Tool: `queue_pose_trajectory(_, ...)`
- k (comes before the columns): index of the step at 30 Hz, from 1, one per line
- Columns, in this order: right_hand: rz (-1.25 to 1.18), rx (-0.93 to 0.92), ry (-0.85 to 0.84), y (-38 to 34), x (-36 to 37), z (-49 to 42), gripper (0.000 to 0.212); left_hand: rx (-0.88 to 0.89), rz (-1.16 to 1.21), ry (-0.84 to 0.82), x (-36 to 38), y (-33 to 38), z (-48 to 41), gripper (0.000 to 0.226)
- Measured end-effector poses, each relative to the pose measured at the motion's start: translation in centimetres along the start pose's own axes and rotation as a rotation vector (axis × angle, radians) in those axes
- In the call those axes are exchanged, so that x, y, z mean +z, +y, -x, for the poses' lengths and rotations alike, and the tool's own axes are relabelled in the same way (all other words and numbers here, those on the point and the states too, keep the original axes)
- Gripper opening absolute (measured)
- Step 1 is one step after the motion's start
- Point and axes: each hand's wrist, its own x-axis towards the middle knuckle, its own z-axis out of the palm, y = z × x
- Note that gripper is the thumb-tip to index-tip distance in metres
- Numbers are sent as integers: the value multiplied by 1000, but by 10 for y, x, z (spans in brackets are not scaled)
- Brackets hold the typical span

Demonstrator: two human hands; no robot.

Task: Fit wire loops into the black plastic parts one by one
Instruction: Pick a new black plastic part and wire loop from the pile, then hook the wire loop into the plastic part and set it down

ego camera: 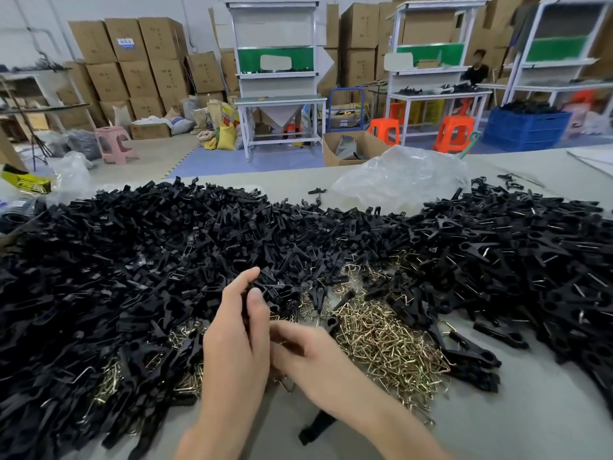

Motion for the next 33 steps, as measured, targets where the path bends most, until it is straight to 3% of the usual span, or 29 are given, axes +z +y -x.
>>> queue_pose_trajectory(4, 94, 25, 55, 7, 3, -3, 19, 14, 1, 14, 0, 0, -1, 41)
queue_pose_trajectory(13, 28, -10, 114, 8, 6, -2, 4, 37, 40, 44, -1, -2, -3, 26)
queue_pose_trajectory(19, -15, -31, 355, 8, -10, -3, 18, -78, 105, 74, -1, -5, -5, 34)
queue_pose_trajectory(23, -241, 3, 349, 5, -20, -6, 23, -75, 160, -9, 4, 5, 0, 40)
queue_pose_trajectory(30, -259, -24, 311, 5, -25, -6, 24, -51, 175, -20, 4, 12, 3, 24)
queue_pose_trajectory(33, -89, -14, 307, 6, -27, -4, 23, -55, 174, -2, 1, 12, 3, 23)
